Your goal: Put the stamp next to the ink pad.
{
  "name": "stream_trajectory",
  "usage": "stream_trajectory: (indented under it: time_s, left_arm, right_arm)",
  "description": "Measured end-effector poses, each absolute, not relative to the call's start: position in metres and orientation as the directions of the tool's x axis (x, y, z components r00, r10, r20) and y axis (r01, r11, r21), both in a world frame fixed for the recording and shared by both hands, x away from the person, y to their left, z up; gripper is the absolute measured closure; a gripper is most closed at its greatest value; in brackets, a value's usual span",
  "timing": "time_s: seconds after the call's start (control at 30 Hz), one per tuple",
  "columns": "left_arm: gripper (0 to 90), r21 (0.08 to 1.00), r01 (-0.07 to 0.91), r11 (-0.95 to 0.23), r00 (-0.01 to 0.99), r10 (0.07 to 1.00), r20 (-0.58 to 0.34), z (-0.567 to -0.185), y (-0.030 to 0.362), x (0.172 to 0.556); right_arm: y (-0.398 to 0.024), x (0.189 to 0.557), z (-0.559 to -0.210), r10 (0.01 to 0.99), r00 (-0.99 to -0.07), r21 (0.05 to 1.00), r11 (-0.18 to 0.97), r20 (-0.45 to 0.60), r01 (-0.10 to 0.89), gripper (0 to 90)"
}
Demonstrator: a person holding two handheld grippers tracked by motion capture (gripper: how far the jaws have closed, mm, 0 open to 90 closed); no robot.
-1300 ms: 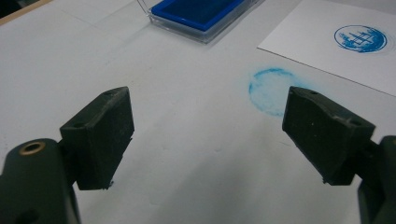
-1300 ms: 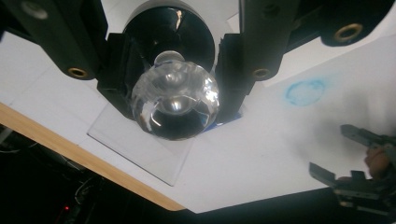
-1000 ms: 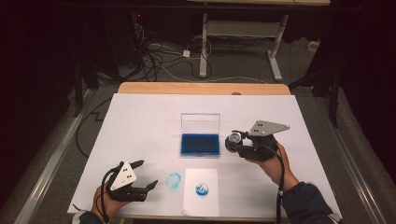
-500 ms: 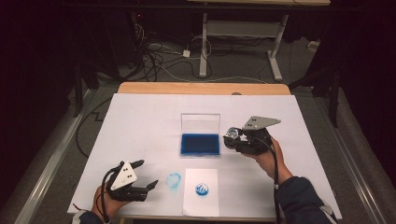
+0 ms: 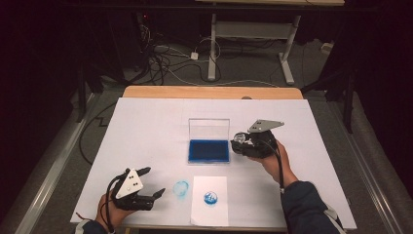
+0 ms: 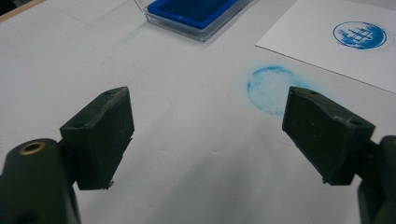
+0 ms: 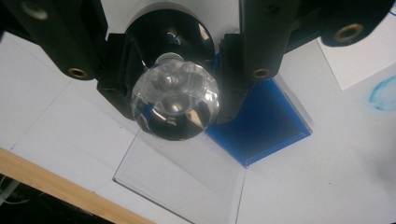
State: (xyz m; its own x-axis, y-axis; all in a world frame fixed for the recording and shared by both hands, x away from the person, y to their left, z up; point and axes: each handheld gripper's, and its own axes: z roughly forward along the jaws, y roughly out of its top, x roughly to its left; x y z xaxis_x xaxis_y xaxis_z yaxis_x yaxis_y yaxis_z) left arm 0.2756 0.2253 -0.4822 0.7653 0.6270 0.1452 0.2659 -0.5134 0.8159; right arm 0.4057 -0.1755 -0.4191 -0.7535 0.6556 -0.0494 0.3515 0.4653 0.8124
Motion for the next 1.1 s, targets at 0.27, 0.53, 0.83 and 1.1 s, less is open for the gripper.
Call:
stream_trajectory:
  time_s: [0.27, 0.53, 0.83, 1.1]
  left_arm:
    - [15.9, 0.815, 0.263, -0.517, 0.768, 0.623, 0.147, -0.482, 0.225, 0.276]
    - [15.9, 0.812, 0.265, -0.52, 0.77, 0.62, 0.147, -0.482, 0.225, 0.276]
    - [15.9, 0.808, 0.261, -0.528, 0.775, 0.614, 0.151, -0.483, 0.225, 0.275]
    - [15.9, 0.808, 0.261, -0.528, 0.776, 0.613, 0.15, -0.483, 0.224, 0.276]
  right_arm:
    - [-0.174, 0.413, -0.433, 0.67, -0.74, 0.798, 0.471, -0.047, 0.376, 57.0]
    - [-0.174, 0.417, -0.444, 0.682, -0.731, 0.79, 0.458, -0.018, 0.408, 56.9]
    - [-0.173, 0.418, -0.449, 0.684, -0.73, 0.786, 0.458, -0.012, 0.416, 56.9]
    - [-0.176, 0.418, -0.455, 0.691, -0.723, 0.79, 0.435, 0.014, 0.431, 56.8]
